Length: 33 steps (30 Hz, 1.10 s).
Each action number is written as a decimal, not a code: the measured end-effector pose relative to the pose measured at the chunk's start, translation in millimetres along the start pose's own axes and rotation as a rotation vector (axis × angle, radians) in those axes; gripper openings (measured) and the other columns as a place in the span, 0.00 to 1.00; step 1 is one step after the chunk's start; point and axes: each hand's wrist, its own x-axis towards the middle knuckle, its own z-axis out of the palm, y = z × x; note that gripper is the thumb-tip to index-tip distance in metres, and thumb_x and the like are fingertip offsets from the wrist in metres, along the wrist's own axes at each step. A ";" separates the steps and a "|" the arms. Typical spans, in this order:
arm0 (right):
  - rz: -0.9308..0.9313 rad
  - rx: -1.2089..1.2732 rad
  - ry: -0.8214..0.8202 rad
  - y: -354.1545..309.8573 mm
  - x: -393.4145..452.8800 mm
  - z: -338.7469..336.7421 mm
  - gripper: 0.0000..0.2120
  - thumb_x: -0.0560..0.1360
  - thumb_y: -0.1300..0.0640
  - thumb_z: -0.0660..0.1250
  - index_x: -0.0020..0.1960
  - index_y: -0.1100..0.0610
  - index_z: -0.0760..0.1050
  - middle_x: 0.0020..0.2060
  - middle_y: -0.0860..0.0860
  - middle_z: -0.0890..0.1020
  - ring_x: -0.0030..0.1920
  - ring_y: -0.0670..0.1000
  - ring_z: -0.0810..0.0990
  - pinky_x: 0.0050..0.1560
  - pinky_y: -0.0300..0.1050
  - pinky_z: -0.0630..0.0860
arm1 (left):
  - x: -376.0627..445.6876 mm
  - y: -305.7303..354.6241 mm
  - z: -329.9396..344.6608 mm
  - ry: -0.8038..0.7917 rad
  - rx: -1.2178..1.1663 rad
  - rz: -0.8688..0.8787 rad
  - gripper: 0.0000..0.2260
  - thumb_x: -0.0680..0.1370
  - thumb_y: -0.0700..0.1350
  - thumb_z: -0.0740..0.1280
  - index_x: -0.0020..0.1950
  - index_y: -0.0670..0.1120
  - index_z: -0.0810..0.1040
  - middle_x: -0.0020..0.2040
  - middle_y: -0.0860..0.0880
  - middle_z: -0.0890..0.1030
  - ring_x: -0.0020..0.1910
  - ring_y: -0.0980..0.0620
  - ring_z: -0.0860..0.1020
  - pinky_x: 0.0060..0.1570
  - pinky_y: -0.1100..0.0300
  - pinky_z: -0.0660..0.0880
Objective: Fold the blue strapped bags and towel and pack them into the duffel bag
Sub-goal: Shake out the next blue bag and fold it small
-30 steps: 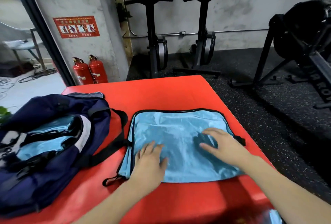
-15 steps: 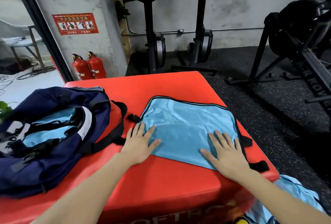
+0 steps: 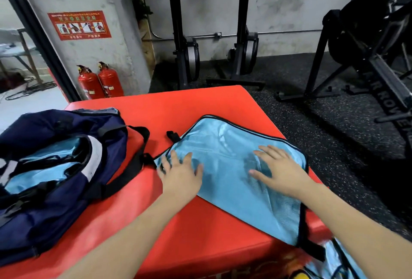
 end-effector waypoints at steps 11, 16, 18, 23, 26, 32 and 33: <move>0.224 -0.008 -0.030 -8.3 -8.4 32.7 0.46 0.69 0.22 0.33 0.81 0.43 0.48 0.81 0.46 0.49 0.81 0.52 0.44 0.78 0.60 0.42 | 83.1 -20.0 9.8 -0.139 0.281 0.169 0.40 0.74 0.76 0.40 0.82 0.57 0.45 0.81 0.36 0.46 0.79 0.33 0.43 0.77 0.39 0.41; 0.430 0.026 -0.061 -64.3 -26.7 45.8 0.43 0.75 0.26 0.40 0.82 0.50 0.43 0.81 0.53 0.42 0.80 0.59 0.38 0.76 0.65 0.36 | 142.8 -20.2 -9.9 -0.227 0.397 0.418 0.42 0.70 0.76 0.35 0.81 0.60 0.42 0.82 0.41 0.45 0.81 0.41 0.42 0.79 0.48 0.40; 0.439 0.030 -0.075 -69.4 -28.9 43.7 0.43 0.76 0.26 0.44 0.82 0.50 0.42 0.81 0.54 0.42 0.80 0.60 0.37 0.76 0.65 0.35 | 152.1 -16.8 -10.1 -0.213 0.444 0.438 0.37 0.75 0.73 0.38 0.82 0.59 0.43 0.82 0.41 0.46 0.81 0.42 0.43 0.79 0.49 0.41; 0.166 -0.067 0.013 -27.3 -22.0 23.4 0.45 0.72 0.23 0.40 0.81 0.48 0.52 0.81 0.50 0.56 0.81 0.57 0.48 0.78 0.59 0.41 | 118.2 -4.6 1.0 -0.053 0.290 0.395 0.31 0.82 0.65 0.49 0.82 0.53 0.54 0.82 0.41 0.53 0.81 0.40 0.47 0.79 0.45 0.43; -0.111 -0.042 -0.111 16.0 -17.3 9.2 0.44 0.72 0.21 0.44 0.81 0.43 0.52 0.81 0.44 0.55 0.81 0.48 0.47 0.80 0.53 0.44 | 63.5 15.1 16.1 -0.069 0.142 0.277 0.32 0.81 0.66 0.52 0.81 0.53 0.54 0.81 0.40 0.53 0.79 0.35 0.49 0.77 0.40 0.46; -0.131 -0.061 -0.093 36.1 -26.8 20.9 0.42 0.73 0.20 0.38 0.81 0.40 0.46 0.81 0.41 0.47 0.80 0.43 0.41 0.80 0.51 0.42 | 30.3 27.4 30.1 -0.090 0.218 0.193 0.37 0.77 0.73 0.43 0.82 0.55 0.47 0.81 0.37 0.47 0.79 0.31 0.43 0.76 0.37 0.41; -0.114 -0.061 -0.088 33.8 -28.9 22.4 0.42 0.73 0.21 0.38 0.81 0.40 0.45 0.81 0.41 0.46 0.80 0.44 0.40 0.80 0.50 0.41 | 34.2 25.6 29.1 -0.098 0.229 0.211 0.37 0.77 0.73 0.42 0.82 0.55 0.46 0.81 0.37 0.46 0.79 0.31 0.43 0.76 0.38 0.41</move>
